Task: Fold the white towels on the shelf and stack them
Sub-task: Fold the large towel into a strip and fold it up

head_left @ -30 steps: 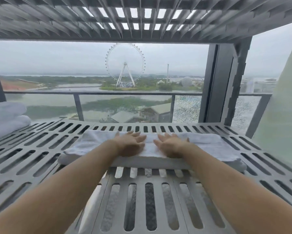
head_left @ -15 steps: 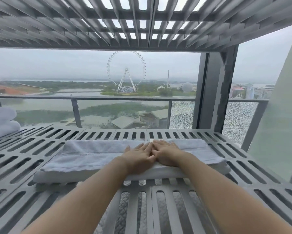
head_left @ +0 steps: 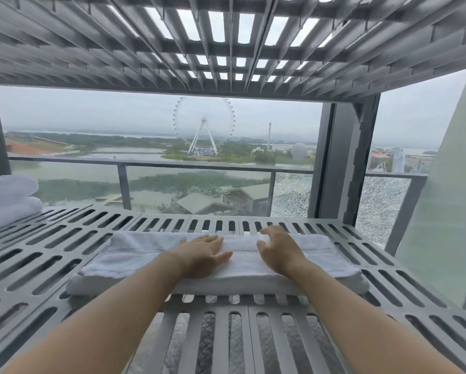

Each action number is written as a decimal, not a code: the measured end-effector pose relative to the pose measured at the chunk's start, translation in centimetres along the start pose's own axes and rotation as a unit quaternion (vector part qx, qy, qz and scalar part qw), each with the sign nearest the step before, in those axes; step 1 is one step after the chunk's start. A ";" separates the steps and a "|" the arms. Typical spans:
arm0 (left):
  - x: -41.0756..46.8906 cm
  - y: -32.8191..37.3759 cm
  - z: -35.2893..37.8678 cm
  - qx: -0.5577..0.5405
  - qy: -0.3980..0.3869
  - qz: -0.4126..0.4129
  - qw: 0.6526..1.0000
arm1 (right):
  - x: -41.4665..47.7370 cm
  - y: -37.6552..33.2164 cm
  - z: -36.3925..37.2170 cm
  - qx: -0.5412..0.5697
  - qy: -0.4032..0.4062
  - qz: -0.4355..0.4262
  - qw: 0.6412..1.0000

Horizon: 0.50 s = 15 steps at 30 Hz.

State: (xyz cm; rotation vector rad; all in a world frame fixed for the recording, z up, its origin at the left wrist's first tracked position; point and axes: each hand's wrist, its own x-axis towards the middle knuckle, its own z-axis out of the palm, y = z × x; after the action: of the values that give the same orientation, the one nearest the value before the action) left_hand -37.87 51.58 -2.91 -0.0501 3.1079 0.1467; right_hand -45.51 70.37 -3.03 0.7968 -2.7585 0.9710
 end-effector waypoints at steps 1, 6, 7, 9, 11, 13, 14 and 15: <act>-0.5 -0.9 -0.1 0.001 -0.001 -0.003 1.000 | -0.1 -0.1 0.1 -0.027 -0.025 0.014 0.999; -3.6 -5.1 -0.7 -0.007 -0.009 -0.003 1.000 | 0.3 -2.1 1.0 -0.183 -0.120 0.057 0.974; -4.3 -5.9 -0.8 -0.006 -0.007 0.001 1.000 | 0.2 -3.0 1.6 -0.188 -0.127 0.050 0.973; -5.7 -7.3 -0.7 0.001 -0.002 0.015 1.000 | -0.2 -5.3 3.0 -0.182 -0.147 0.014 0.972; -7.2 -8.7 -0.7 0.007 -0.003 0.025 1.000 | -1.0 -7.7 4.6 -0.182 -0.161 -0.033 0.969; -8.6 -10.1 -0.8 0.004 -0.011 0.029 1.000 | -1.8 -10.1 5.9 -0.170 -0.166 -0.076 0.968; -9.3 -10.8 -0.9 0.007 -0.014 0.035 0.999 | -2.3 -11.2 6.4 -0.161 -0.170 -0.098 0.967; -10.1 -11.5 -1.0 0.017 -0.014 0.044 0.999 | -2.8 -12.2 6.9 -0.155 -0.173 -0.120 0.965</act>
State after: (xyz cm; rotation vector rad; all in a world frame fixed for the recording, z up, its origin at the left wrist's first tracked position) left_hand -27.42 40.37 -2.68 0.0897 3.0850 0.0966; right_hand -36.44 59.36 -2.53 1.3063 -2.8881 0.3691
